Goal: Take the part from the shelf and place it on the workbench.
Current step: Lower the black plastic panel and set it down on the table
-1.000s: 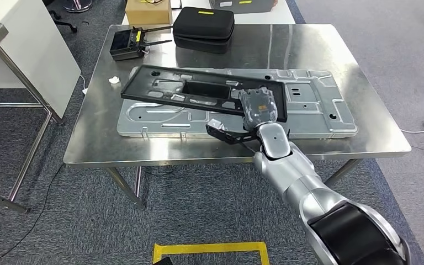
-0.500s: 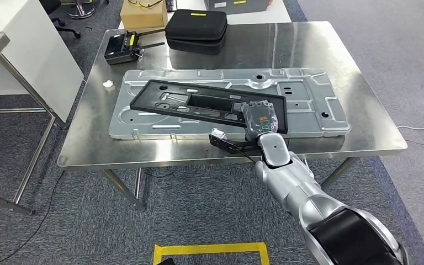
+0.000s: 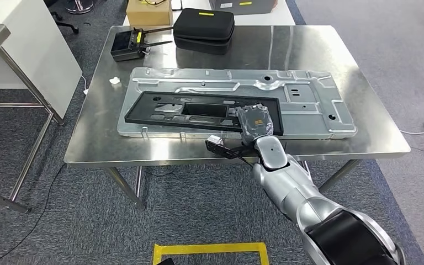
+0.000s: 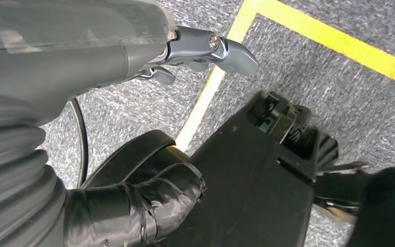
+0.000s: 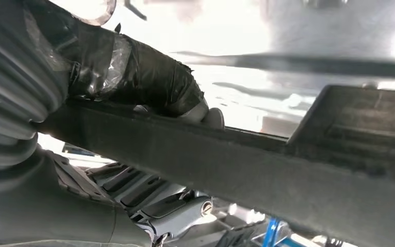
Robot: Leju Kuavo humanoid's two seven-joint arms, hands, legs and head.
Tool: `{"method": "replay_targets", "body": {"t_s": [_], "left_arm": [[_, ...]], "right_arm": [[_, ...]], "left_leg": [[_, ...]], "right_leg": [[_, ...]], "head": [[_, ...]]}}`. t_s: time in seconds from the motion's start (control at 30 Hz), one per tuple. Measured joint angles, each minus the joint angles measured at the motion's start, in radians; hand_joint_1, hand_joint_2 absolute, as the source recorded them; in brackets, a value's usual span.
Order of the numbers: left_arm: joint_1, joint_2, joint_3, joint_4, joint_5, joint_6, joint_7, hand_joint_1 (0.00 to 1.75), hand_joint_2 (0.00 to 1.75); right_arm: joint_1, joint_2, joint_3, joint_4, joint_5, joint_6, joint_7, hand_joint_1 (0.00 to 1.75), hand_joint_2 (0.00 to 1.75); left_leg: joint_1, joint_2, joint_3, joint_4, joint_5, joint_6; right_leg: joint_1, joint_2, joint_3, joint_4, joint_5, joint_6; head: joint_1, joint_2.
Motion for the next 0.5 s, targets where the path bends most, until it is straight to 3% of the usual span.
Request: {"method": "replay_targets", "body": {"t_s": [0.03,0.07,0.13,0.2,0.3,0.37,0.43,0.5], "left_arm": [[0.001,0.0,0.0,0.0,0.001,-0.001,0.0,0.0,1.75],[0.001,0.0,0.0,0.0,0.001,-0.001,-0.001,0.0,1.75],[0.001,0.0,0.0,0.0,0.001,-0.002,-0.003,0.0,1.75],[0.001,0.0,0.0,0.0,0.002,-0.003,-0.005,0.0,1.75],[0.001,-0.001,0.0,0.0,0.002,-0.006,-0.005,0.0,1.75],[0.001,-0.001,0.0,0.0,0.002,-0.007,-0.005,0.0,1.75],[0.001,-0.001,0.0,0.0,0.002,-0.008,-0.005,0.0,1.75],[0.002,0.0,0.0,0.0,0.002,-0.008,-0.005,0.0,1.75]], "right_arm": [[0.003,0.0,0.0,0.002,-0.001,0.005,-0.004,1.75,1.75],[0.005,0.0,0.0,0.003,-0.002,0.008,-0.006,1.75,1.75],[0.007,0.002,0.0,0.005,-0.003,0.011,-0.006,1.75,1.75],[0.006,0.005,0.0,0.005,-0.005,0.013,-0.005,1.75,1.75],[0.007,0.008,0.0,0.005,-0.007,0.021,-0.005,1.75,1.75],[0.007,0.01,0.0,0.005,-0.008,0.026,-0.005,1.75,1.75],[0.007,0.013,0.0,0.005,-0.009,0.026,-0.005,1.75,1.75],[0.009,0.016,0.0,0.006,-0.009,0.027,-0.005,1.75,1.75]], "left_leg": [[0.0,0.0,0.0,0.0,0.0,0.0],[0.0,-0.001,0.001,0.0,-0.001,0.0],[0.0,-0.003,0.003,0.001,-0.002,-0.002],[-0.003,-0.003,0.003,0.001,-0.003,-0.007],[-0.004,-0.002,0.002,-0.003,0.0,-0.021],[-0.004,-0.001,-0.002,0.008,-0.014,-0.031],[-0.003,0.0,-0.037,0.091,-0.065,-0.039],[-0.002,0.0,-0.099,0.226,-0.126,-0.044]], "right_leg": [[-0.001,0.0,-0.015,0.032,-0.004,0.002],[-0.002,0.0,-0.013,0.026,0.01,0.001],[-0.002,0.0,0.041,-0.087,0.077,-0.007],[0.004,0.0,0.098,-0.205,0.118,-0.017],[0.011,0.001,0.115,-0.244,0.12,-0.026],[0.005,-0.001,0.121,-0.254,0.125,-0.037],[-0.001,-0.002,0.126,-0.263,0.13,-0.048],[0.001,-0.002,0.126,-0.263,0.13,-0.051]], "head": [[0.0,0.0],[0.0,0.0],[0.0,0.0],[0.0,0.0],[0.0,0.0],[0.0,0.0],[-0.001,0.0],[-0.001,0.0]]}}
